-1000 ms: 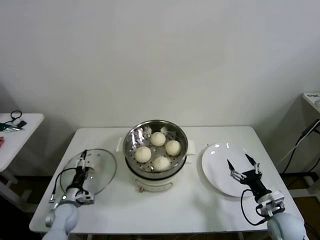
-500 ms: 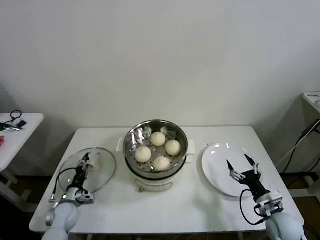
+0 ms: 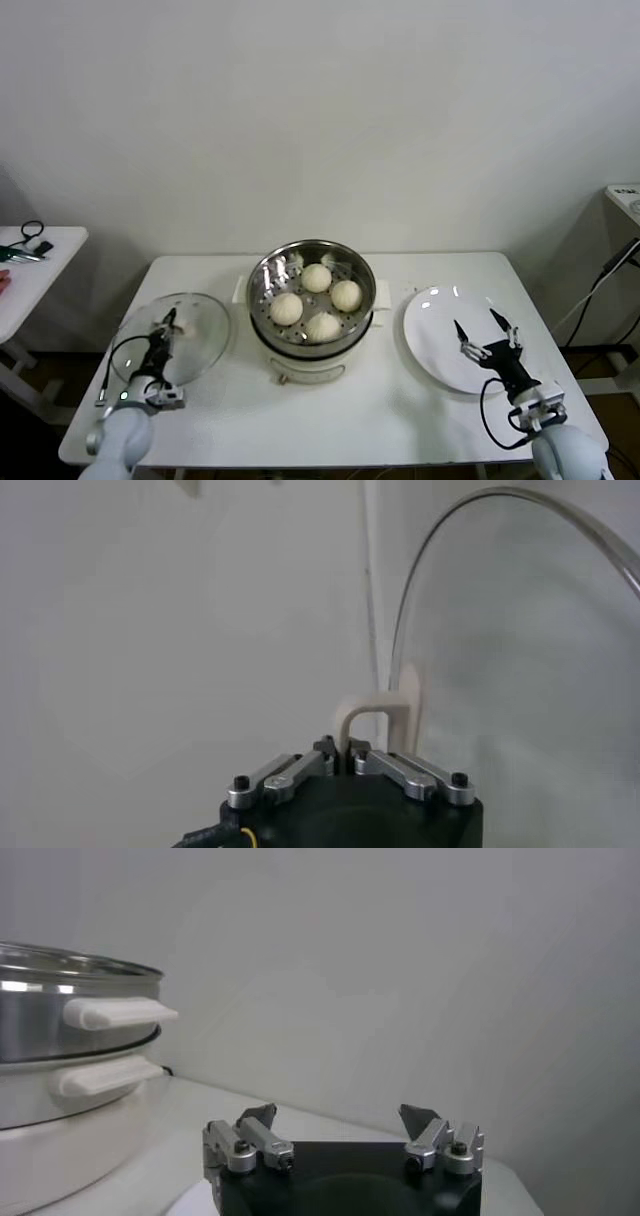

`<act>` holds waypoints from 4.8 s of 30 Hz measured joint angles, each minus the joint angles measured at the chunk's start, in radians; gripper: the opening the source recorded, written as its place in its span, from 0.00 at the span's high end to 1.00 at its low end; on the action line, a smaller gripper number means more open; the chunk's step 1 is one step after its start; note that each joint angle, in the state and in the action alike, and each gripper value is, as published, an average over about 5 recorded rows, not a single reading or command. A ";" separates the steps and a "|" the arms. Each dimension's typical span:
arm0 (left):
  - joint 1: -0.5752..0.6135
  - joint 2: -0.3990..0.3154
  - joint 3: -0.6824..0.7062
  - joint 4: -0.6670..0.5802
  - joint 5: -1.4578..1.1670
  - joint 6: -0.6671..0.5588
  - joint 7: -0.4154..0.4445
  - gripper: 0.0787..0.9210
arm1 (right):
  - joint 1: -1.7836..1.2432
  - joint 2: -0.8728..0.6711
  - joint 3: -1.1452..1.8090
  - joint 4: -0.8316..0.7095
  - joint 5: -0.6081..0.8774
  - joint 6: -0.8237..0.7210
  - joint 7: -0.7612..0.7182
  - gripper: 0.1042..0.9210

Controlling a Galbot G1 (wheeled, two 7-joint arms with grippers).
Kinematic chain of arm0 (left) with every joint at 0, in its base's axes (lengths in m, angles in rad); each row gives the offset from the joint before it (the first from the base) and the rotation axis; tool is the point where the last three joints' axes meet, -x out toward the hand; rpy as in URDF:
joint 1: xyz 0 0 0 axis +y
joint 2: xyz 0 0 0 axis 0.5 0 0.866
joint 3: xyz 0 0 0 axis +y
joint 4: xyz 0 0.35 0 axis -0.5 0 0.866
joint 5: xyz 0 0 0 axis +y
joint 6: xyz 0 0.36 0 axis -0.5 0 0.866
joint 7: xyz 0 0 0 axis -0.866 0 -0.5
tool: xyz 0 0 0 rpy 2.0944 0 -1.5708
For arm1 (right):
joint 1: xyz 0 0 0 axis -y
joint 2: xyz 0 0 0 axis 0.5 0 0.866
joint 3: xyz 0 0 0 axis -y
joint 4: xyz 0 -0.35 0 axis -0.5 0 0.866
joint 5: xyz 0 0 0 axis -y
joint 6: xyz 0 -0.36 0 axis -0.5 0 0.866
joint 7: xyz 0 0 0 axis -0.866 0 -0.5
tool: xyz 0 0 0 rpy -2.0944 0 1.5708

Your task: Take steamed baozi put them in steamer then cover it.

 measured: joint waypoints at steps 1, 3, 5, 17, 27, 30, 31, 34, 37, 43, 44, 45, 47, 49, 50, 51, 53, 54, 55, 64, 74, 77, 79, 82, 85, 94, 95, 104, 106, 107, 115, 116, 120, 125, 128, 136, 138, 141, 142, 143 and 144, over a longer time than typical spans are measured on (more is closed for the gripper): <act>0.006 0.003 0.000 -0.013 -0.007 0.003 0.001 0.92 | 0.001 0.000 0.000 -0.001 0.000 0.000 0.000 0.12; 0.021 0.009 -0.001 -0.041 -0.020 0.010 0.001 0.92 | 0.004 0.000 -0.001 -0.003 0.000 0.001 0.000 0.12; 0.039 0.015 -0.003 -0.074 -0.033 0.019 0.001 0.92 | 0.006 0.000 -0.002 -0.006 -0.001 0.002 -0.001 0.12; 0.201 0.058 0.006 -0.350 -0.073 0.183 -0.010 0.92 | 0.029 -0.004 -0.019 -0.022 -0.012 0.003 -0.001 0.12; 0.305 0.129 0.047 -0.589 -0.123 0.380 -0.015 0.92 | 0.055 -0.009 -0.041 -0.037 -0.024 -0.002 0.004 0.12; 0.313 0.169 0.076 -0.648 -0.154 0.443 -0.014 0.92 | 0.066 -0.010 -0.052 -0.043 -0.031 -0.004 0.007 0.12; 0.314 0.184 0.089 -0.665 -0.165 0.464 -0.014 0.92 | 0.070 -0.010 -0.056 -0.045 -0.033 -0.005 0.008 0.12; 0.306 0.232 0.134 -0.705 -0.196 0.527 -0.010 0.92 | 0.082 -0.008 -0.069 -0.051 -0.039 -0.008 0.010 0.12; 0.282 0.277 0.192 -0.730 -0.220 0.586 0.006 0.92 | 0.096 -0.004 -0.082 -0.059 -0.046 -0.012 0.013 0.12; 0.180 0.320 0.340 -0.750 -0.229 0.695 0.078 0.92 | 0.125 0.008 -0.100 -0.079 -0.058 -0.013 0.014 0.12; 0.157 0.321 0.367 -0.750 -0.225 0.709 0.093 0.92 | 0.129 0.010 -0.102 -0.082 -0.060 -0.013 0.014 0.12; 0.133 0.321 0.393 -0.750 -0.219 0.722 0.109 0.92 | 0.132 0.013 -0.103 -0.085 -0.062 -0.013 0.014 0.12; 0.084 0.317 0.444 -0.745 -0.204 0.744 0.141 0.92 | 0.139 0.018 -0.105 -0.092 -0.065 -0.012 0.014 0.12; 0.035 0.306 0.491 -0.736 -0.186 0.763 0.173 0.92 | 0.144 0.023 -0.106 -0.099 -0.068 -0.011 0.013 0.12; 0.011 0.297 0.513 -0.730 -0.176 0.771 0.188 0.92 | 0.146 0.025 -0.106 -0.102 -0.069 -0.010 0.013 0.12; -0.012 0.288 0.535 -0.723 -0.166 0.779 0.204 0.92 | 0.147 0.027 -0.106 -0.105 -0.070 -0.009 0.013 0.12; -0.056 0.264 0.575 -0.705 -0.144 0.791 0.233 0.92 | 0.149 0.031 -0.105 -0.110 -0.072 -0.008 0.012 0.12; -0.077 0.250 0.595 -0.695 -0.133 0.797 0.247 0.92 | 0.149 0.032 -0.104 -0.113 -0.073 -0.007 0.012 0.12; -0.098 0.236 0.613 -0.684 -0.121 0.802 0.260 0.92 | 0.149 0.033 -0.102 -0.115 -0.074 -0.007 0.012 0.12; -0.224 0.074 0.728 -0.566 -0.024 0.810 0.336 0.92 | 0.142 0.040 -0.084 -0.128 -0.079 0.001 0.010 0.12; -0.280 -0.091 0.784 -0.451 0.055 0.810 0.384 0.92 | 0.132 0.045 -0.065 -0.131 -0.083 0.005 0.007 0.12; -0.283 -0.124 0.798 -0.427 0.071 0.809 0.394 0.92 | 0.131 0.045 -0.060 -0.132 -0.083 0.007 0.006 0.12; -0.284 -0.139 0.804 -0.412 0.080 0.809 0.398 0.92 | 0.130 0.045 -0.058 -0.133 -0.083 0.008 0.006 0.12; -0.287 -0.153 0.807 -0.393 0.090 0.809 0.403 0.92 | 0.129 0.044 -0.055 -0.133 -0.083 0.009 0.006 0.12; -0.291 -0.162 0.807 -0.379 0.102 0.809 0.407 0.92 | 0.129 0.044 -0.053 -0.135 -0.083 0.010 0.005 0.12; -0.287 -0.175 0.802 -0.370 0.139 0.809 0.432 0.92 | 0.131 0.044 -0.053 -0.137 -0.083 0.011 0.004 0.12; -0.287 -0.176 0.802 -0.369 0.143 0.809 0.435 0.92 | 0.131 0.044 -0.053 -0.137 -0.083 0.011 0.004 0.12; -0.294 -0.178 0.801 -0.352 0.172 0.809 0.455 0.92 | 0.130 0.044 -0.051 -0.137 -0.084 0.012 0.003 0.12; -0.295 -0.177 0.801 -0.348 0.176 0.809 0.458 0.92 | 0.130 0.044 -0.051 -0.137 -0.084 0.012 0.003 0.12; -0.295 -0.177 0.801 -0.347 0.178 0.809 0.459 0.92 | 0.130 0.044 -0.050 -0.136 -0.084 0.012 0.003 0.12; -0.295 -0.179 0.804 -0.337 0.191 0.809 0.467 0.92 | 0.129 0.046 -0.049 -0.136 -0.084 0.014 0.002 0.12; -0.295 -0.180 0.804 -0.335 0.192 0.809 0.468 0.92 | 0.128 0.046 -0.049 -0.136 -0.084 0.014 0.002 0.12; -0.293 -0.183 0.802 -0.329 0.199 0.809 0.470 0.92 | 0.127 0.046 -0.047 -0.136 -0.085 0.015 0.001 0.12; -0.290 -0.181 0.802 -0.326 0.205 0.809 0.470 0.92 | 0.127 0.044 -0.045 -0.136 -0.085 0.015 0.000 0.12; -0.288 -0.180 0.801 -0.324 0.209 0.809 0.470 0.92 | 0.127 0.044 -0.044 -0.135 -0.084 0.014 0.000 0.12; -0.284 -0.175 0.803 -0.332 0.213 0.809 0.475 0.78 | 0.127 0.044 -0.042 -0.124 -0.080 0.000 0.004 0.12; -0.283 -0.171 0.807 -0.338 0.211 0.809 0.476 0.69 | 0.126 0.043 -0.042 -0.120 -0.079 -0.006 0.006 0.12; -0.281 -0.164 0.812 -0.351 0.208 0.809 0.476 0.58 | 0.126 0.042 -0.041 -0.116 -0.076 -0.015 0.010 0.12; -0.280 -0.162 0.814 -0.356 0.206 0.809 0.477 0.55 | 0.126 0.042 -0.040 -0.115 -0.074 -0.017 0.010 0.12; -0.279 -0.159 0.815 -0.361 0.204 0.809 0.477 0.52 | 0.126 0.042 -0.040 -0.114 -0.072 -0.020 0.010 0.12; -0.278 -0.156 0.816 -0.367 0.202 0.809 0.478 0.48 | 0.127 0.042 -0.039 -0.112 -0.070 -0.023 0.011 0.12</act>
